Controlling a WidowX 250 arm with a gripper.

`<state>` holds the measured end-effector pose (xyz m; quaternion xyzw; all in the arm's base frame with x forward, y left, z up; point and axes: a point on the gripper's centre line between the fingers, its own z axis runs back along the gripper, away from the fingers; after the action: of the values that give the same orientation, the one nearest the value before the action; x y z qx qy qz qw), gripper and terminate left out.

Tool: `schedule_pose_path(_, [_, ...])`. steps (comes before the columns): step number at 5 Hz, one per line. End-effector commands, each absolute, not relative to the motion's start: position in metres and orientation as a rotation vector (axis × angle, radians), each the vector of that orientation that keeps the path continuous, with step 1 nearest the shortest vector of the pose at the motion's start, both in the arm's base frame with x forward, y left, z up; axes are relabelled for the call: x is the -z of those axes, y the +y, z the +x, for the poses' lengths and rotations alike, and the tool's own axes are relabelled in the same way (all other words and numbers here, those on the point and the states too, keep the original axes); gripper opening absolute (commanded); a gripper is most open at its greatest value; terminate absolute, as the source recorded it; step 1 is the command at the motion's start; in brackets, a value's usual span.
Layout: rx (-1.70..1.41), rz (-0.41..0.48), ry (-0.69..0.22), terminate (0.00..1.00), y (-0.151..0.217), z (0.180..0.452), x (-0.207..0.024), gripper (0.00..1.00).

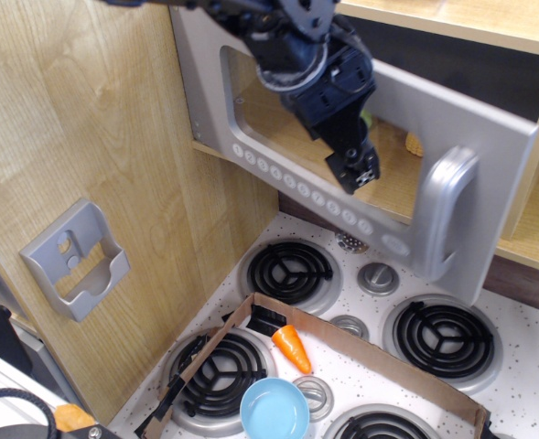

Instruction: Close microwave

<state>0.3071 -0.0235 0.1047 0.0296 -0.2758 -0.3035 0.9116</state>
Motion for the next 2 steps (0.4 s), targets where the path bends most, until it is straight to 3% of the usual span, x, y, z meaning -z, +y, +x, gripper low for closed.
schedule_pose_path(1, [0.672, 0.081, -0.606, 0.0, -0.0345, 0.3242, -0.1299, 1.0])
schedule_pose_path(2, [0.695, 0.068, -0.601, 0.0, -0.0328, 0.3305, -0.1261, 1.0])
